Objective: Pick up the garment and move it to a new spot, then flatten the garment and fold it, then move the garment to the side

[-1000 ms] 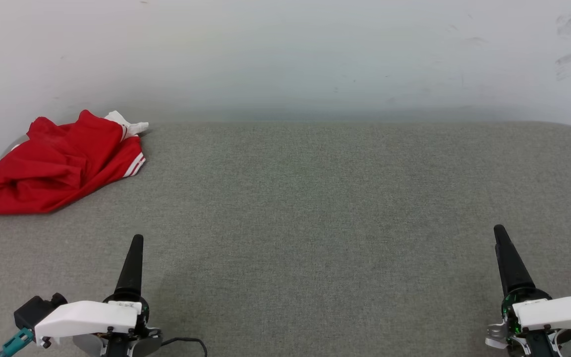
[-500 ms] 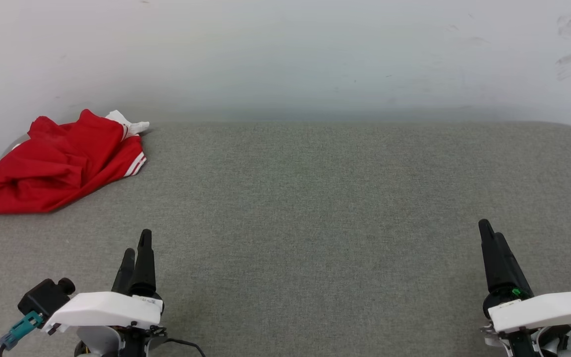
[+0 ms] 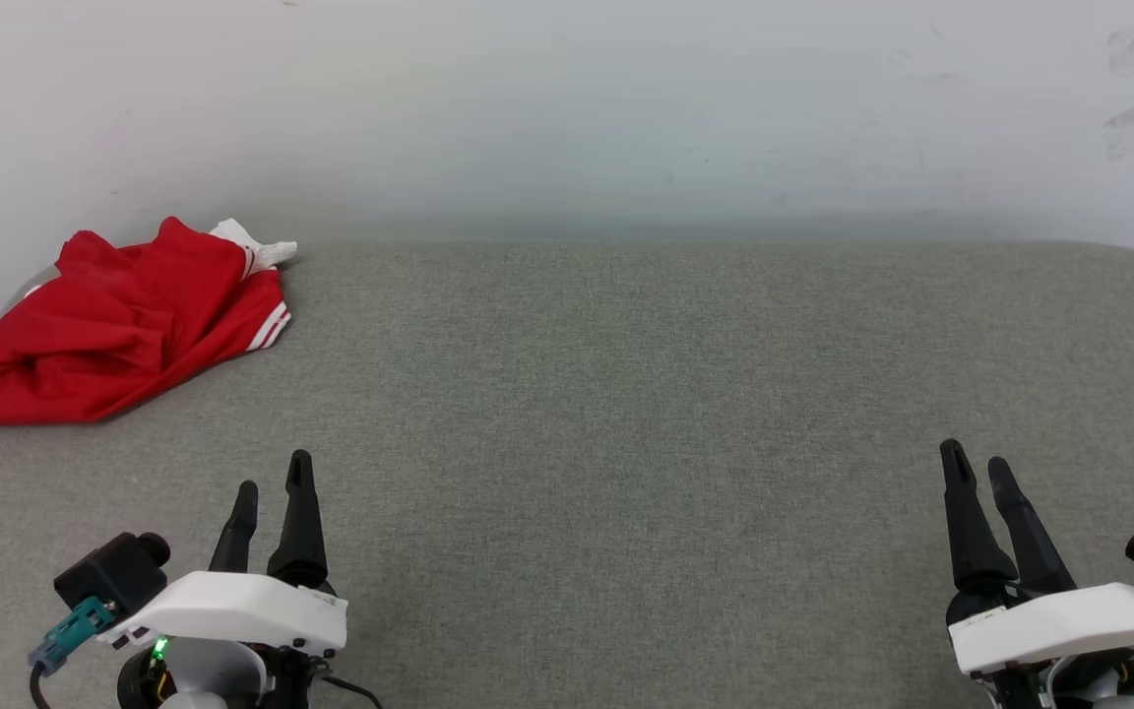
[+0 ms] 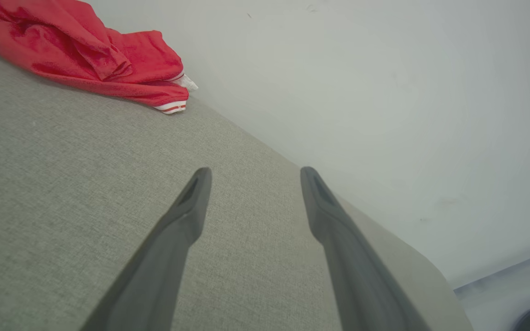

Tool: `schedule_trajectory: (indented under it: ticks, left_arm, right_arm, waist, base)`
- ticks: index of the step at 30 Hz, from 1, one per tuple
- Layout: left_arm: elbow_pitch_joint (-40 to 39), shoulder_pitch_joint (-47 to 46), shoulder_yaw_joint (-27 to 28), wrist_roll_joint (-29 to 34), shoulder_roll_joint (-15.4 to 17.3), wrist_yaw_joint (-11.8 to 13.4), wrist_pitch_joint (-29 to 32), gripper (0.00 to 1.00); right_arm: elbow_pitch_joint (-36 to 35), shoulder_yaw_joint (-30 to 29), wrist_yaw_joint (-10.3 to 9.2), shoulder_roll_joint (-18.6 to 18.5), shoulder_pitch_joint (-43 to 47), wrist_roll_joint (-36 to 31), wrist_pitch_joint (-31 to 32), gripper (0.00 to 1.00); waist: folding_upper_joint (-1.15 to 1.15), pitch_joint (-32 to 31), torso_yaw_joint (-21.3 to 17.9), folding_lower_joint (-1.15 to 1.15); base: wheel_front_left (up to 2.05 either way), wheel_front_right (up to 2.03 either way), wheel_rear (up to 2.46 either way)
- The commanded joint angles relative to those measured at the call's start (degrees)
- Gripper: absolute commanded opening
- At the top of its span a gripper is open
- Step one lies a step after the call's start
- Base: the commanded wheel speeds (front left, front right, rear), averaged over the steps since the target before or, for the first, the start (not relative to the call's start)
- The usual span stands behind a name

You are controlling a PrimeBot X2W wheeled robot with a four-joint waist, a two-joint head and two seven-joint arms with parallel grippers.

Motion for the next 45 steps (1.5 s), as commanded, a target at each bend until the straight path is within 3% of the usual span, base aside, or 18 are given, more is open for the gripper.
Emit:
schedule_trajectory:
  ticks: [1, 35, 45]
  left_arm:
    - [-1.01, -0.24, -0.49, 1.76, 0.65, 0.49, -0.53, 1.00]
    - [-3.40, 0.34, -7.77, 23.01, 4.35, 6.51, -5.60, 1.00]
    - [-3.83, 0.44, -8.40, 27.35, 4.52, 6.88, -6.80, 1.00]
  right_arm:
    - [-1.07, 0.11, 0.01, 0.07, -0.05, -1.80, -0.67, 1.00]
    - [-3.68, 0.75, 0.00, 0.23, 1.40, -24.77, -5.76, 1.00]
    - [-4.43, 0.92, 0.00, 0.28, 1.77, -30.08, -7.03, 1.00]
  waist:
    - [0.00, 0.00, 0.03, 0.00]
    - [0.00, -0.14, 0.13, 0.00]
    - [0.00, -0.07, 0.15, 0.00]
  base:
    - [0.00, 0.00, 0.00]
    - [0.00, 0.00, 0.00]
    - [0.00, 0.00, 0.00]
